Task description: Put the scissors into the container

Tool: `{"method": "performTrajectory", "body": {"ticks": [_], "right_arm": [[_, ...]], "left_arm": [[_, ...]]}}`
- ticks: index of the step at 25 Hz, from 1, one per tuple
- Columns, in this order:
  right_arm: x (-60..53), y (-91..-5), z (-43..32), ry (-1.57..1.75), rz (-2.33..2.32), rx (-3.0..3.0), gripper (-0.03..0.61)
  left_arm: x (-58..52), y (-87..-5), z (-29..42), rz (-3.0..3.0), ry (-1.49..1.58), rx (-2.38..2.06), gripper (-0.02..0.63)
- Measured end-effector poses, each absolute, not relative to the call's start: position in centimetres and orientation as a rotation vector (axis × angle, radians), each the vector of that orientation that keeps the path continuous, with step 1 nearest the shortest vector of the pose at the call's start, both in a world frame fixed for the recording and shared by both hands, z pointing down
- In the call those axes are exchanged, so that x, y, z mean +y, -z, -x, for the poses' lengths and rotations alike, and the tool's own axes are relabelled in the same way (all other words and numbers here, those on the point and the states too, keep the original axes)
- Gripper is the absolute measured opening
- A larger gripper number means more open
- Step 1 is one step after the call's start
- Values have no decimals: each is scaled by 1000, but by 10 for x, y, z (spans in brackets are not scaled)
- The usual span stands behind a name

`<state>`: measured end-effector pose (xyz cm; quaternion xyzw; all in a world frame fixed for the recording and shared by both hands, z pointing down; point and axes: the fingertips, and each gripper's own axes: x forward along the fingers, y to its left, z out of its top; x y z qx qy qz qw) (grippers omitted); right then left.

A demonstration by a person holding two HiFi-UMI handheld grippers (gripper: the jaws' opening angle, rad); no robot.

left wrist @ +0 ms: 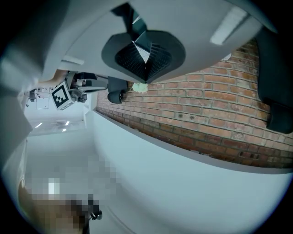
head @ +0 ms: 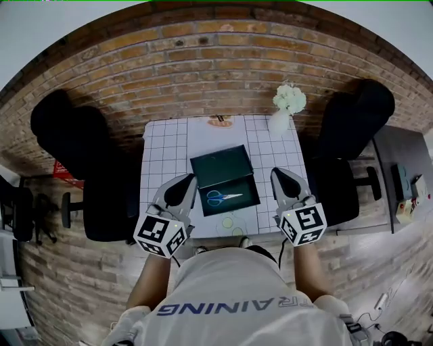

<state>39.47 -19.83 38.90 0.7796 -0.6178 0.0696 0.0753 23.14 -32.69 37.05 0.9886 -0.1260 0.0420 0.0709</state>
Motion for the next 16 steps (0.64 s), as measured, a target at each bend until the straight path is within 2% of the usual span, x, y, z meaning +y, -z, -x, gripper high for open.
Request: {"method": "performTrajectory", "body": {"ticks": [16], "right_arm": [[-198,-388,-397,-251,-2344,-1807,14]], "left_arm": [[-334,-374,-226,-2950,-145,-345,2]]}}
